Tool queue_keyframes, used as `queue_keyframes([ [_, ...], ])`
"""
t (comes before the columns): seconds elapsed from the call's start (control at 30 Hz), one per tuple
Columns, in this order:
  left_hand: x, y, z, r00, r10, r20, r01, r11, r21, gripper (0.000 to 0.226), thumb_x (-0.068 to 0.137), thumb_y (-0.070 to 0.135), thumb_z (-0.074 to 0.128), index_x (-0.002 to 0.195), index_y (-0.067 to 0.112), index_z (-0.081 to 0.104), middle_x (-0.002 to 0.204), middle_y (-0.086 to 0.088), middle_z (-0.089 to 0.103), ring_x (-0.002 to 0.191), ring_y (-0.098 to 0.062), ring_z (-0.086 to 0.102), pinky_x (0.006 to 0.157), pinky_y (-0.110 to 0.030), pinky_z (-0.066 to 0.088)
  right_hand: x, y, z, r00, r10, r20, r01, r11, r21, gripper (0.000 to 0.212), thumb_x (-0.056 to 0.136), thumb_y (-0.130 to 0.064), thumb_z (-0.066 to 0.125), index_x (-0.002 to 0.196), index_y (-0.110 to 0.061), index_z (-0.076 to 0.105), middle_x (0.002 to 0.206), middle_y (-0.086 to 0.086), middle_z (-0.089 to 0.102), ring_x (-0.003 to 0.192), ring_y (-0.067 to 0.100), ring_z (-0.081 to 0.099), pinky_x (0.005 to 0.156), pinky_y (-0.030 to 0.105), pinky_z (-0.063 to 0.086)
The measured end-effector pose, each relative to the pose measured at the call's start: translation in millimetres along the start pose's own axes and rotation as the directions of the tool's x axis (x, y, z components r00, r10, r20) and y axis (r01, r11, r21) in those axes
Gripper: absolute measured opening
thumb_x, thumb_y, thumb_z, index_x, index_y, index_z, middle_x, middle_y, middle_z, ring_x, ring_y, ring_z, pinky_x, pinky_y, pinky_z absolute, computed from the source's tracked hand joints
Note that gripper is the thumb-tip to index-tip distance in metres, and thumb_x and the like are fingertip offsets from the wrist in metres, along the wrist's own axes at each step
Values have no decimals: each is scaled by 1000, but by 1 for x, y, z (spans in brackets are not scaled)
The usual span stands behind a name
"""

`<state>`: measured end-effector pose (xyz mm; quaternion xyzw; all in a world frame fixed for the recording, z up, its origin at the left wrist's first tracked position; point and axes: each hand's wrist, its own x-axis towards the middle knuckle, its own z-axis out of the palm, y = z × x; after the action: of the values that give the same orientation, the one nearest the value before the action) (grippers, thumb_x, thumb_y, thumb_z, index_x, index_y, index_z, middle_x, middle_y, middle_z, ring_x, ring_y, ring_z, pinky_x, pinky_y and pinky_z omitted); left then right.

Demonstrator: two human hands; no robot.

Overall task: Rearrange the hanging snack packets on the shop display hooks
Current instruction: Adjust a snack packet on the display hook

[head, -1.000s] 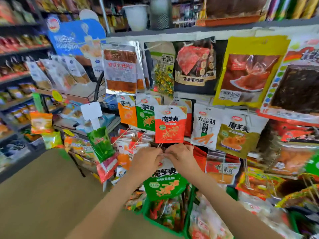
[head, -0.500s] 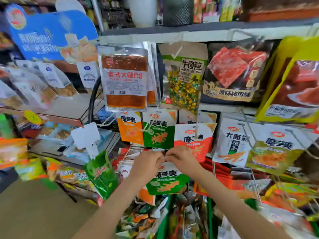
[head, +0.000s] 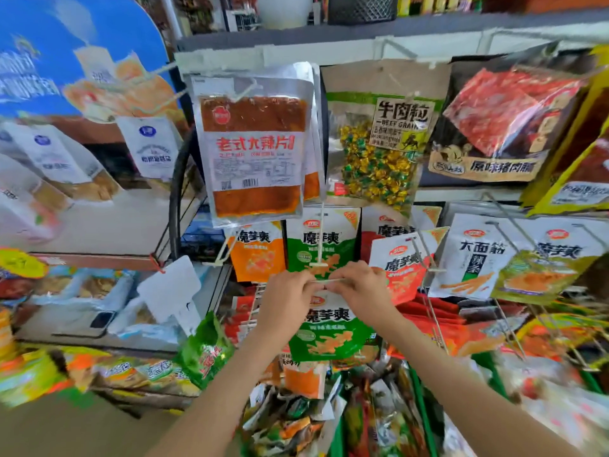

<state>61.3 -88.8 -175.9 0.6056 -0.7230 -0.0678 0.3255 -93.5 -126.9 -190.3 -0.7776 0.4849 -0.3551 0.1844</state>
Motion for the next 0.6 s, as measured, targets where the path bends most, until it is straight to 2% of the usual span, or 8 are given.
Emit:
queue_keyframes([
  [0.1, 8, -5, -4, 998, -15, -62, 17, 1000, 22, 15, 86, 25, 65, 79, 12, 68, 62, 6, 57, 60, -16, 51, 67, -34, 41, 8, -7, 8, 995, 38, -89, -34, 998, 47, 6, 81, -21, 70, 84, -16, 72, 78, -21, 53, 86, 7, 44, 78, 30, 18],
  [0.2, 15, -7, -10, 989, 21, -144, -10, 997, 77, 11, 84, 23, 69, 78, 14, 67, 59, 17, 40, 62, -11, 41, 70, -29, 26, 16, -9, 9, 988, 10, -153, 3, 996, 86, 5, 79, -17, 71, 82, -13, 73, 82, -3, 65, 87, 9, 46, 72, 25, 13],
  [0.3, 25, -10, -11, 991, 38, -127, -28, 997, 79, 6, 85, 19, 66, 85, 14, 69, 57, 22, 30, 63, -10, 38, 70, -27, 21, 25, -11, 6, 983, 3, -184, 17, 994, 104, 6, 81, -11, 66, 80, -14, 71, 81, 0, 64, 84, 7, 43, 70, 25, 14],
  [0.5, 36, -21, -2, 990, 19, -140, -13, 999, 44, 8, 84, 22, 68, 80, 15, 69, 57, 21, 35, 61, -11, 39, 72, -30, 27, 39, -7, 8, 995, 66, -76, -53, 986, 161, 11, 86, -12, 62, 82, -12, 72, 81, -10, 58, 89, 12, 46, 84, 37, 30],
  [0.6, 42, -28, 5, 987, -3, -162, 9, 999, 36, 11, 84, 25, 69, 78, 16, 69, 60, 16, 47, 62, -11, 43, 73, -32, 29, 46, -4, 12, 997, 33, -70, -27, 996, 89, 12, 87, -13, 60, 86, -14, 72, 85, -5, 65, 92, 17, 48, 78, 34, 28],
])
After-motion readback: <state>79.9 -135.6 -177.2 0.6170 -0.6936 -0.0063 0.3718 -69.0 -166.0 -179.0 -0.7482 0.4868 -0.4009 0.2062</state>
